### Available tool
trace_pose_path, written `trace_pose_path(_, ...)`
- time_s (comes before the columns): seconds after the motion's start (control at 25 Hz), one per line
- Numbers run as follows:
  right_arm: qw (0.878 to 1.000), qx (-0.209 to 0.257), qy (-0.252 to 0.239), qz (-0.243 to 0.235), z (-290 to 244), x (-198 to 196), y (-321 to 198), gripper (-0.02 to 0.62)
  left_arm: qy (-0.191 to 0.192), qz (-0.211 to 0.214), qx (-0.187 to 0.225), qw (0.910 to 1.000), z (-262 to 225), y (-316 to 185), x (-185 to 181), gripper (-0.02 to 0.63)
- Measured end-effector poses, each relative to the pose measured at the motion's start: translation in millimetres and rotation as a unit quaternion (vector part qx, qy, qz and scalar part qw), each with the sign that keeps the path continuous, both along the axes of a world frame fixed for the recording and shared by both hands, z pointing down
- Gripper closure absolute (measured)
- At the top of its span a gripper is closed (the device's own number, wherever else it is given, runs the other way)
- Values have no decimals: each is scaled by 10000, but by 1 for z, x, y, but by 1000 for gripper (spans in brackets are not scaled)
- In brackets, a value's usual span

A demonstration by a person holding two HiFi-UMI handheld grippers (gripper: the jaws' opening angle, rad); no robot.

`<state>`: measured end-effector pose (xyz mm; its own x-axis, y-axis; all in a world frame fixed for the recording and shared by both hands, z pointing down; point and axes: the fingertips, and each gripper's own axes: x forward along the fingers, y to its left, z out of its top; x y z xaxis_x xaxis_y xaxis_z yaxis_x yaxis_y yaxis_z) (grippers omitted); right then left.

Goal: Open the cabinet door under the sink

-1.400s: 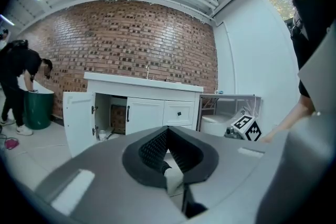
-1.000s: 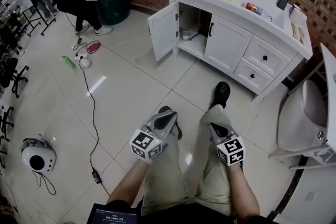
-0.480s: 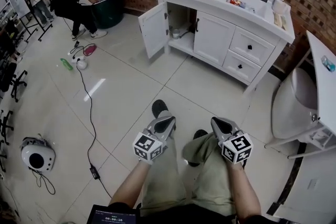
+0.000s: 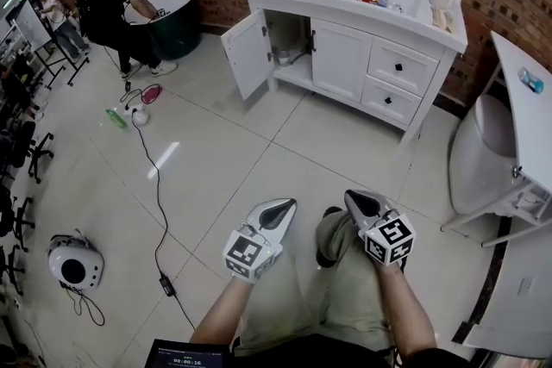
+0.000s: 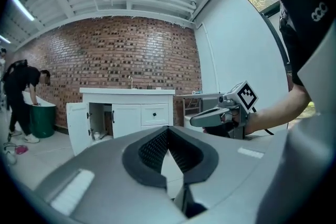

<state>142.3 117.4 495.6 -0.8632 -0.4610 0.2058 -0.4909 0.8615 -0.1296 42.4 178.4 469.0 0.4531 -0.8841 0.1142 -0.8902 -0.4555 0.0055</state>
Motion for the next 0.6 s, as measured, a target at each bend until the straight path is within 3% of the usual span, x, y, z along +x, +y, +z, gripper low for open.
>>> trace_pose_path(0.28, 9992, 131, 268, -278, 4, -28, 11, 604, 206, -331, -436, 9983, 21, -2, -44, 591)
trace_pose_path(0.6, 9984, 9, 395, -399, 17, -44, 9, 604, 349, -419, -297, 9981, 16, 3, -59, 591)
